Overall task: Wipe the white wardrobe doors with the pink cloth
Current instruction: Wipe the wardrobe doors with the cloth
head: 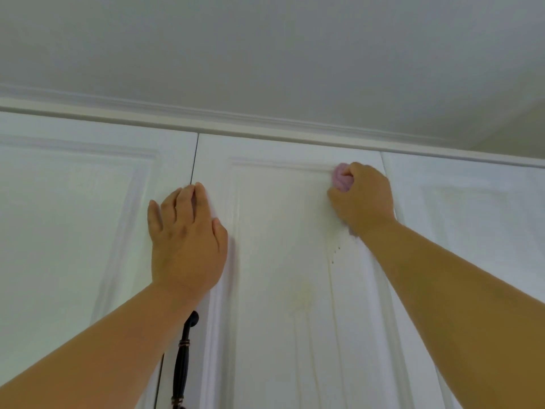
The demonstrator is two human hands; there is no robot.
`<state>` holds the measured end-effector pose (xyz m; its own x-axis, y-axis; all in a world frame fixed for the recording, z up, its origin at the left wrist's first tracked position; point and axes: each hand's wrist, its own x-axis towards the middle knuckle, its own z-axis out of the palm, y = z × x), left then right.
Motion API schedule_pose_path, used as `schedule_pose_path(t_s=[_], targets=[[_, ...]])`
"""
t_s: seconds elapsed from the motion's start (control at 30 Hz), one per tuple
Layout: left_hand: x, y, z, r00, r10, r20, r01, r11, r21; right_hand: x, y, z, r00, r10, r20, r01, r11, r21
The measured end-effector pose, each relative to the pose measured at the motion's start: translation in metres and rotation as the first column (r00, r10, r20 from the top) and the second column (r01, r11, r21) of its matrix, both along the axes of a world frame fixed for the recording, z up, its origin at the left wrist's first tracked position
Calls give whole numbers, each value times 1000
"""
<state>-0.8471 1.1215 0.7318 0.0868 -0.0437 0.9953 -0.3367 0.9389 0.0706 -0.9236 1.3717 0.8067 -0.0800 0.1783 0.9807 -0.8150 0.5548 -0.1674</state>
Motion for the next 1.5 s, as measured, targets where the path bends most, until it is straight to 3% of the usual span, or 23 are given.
schedule_pose_path(t_s=[0.2, 0.3, 0.4, 0.47, 0.53, 0.6, 0.77, 0.87, 1.0, 1.13, 1.2, 1.3, 1.4, 1.5], targets=[[1, 1, 0, 1000, 17, 9, -17, 1000, 3, -13, -3, -15, 983, 181, 21, -182, 983, 19], [0, 4, 0, 1000, 22, 11, -22, 1000, 7, -10, -28, -1, 990, 58, -132, -29, 976, 214], [0, 3, 1, 1000, 12, -8, -12, 1000, 9, 7, -73, 5, 974, 23, -225, 103, 838, 535], [1, 3, 1, 1000, 8, -6, -8, 1000, 2, 6, -69, 8, 954, -66, -291, 234, 773, 589], [1, 0, -1, 1000, 16, 8, -16, 1000, -2, -16, -32, 10, 940, -207, -270, 325, 784, 529], [1, 0, -2, 1000, 21, 1, -21, 1000, 2, -40, 16, 11, 947, -291, -136, 321, 858, 402], [0, 1, 0, 1000, 13, -16, -13, 1000, -9, -44, 20, 0, 996, -84, 15, 77, 961, 265], [1, 0, 0, 1000, 18, -15, -18, 1000, -18, -38, 4, -15, 998, 63, -11, -59, 973, 224], [3, 3, 0, 999, -9, -43, 8, 999, -34, -31, -5, -75, 982, 137, -133, -70, 905, 419], [1, 14, -3, 1000, -3, 0, 3, 960, -282, -36, -2, -125, 963, 185, -196, -13, 759, 651], [-5, 21, -3, 998, 1, 61, 22, 928, -371, -45, 10, -107, 978, 107, -176, 14, 817, 577], [-11, 23, -6, 993, -38, 113, 76, 930, -360, -41, 16, -61, 999, -50, 4, 46, 947, 317], [-13, 21, -6, 991, -54, 118, 94, 927, -362, -33, 1, -45, 987, -3, 161, -23, 987, 162], [-12, 19, -4, 991, -61, 117, 100, 923, -370, -33, -7, -79, 998, 36, 57, -44, 989, 141]])
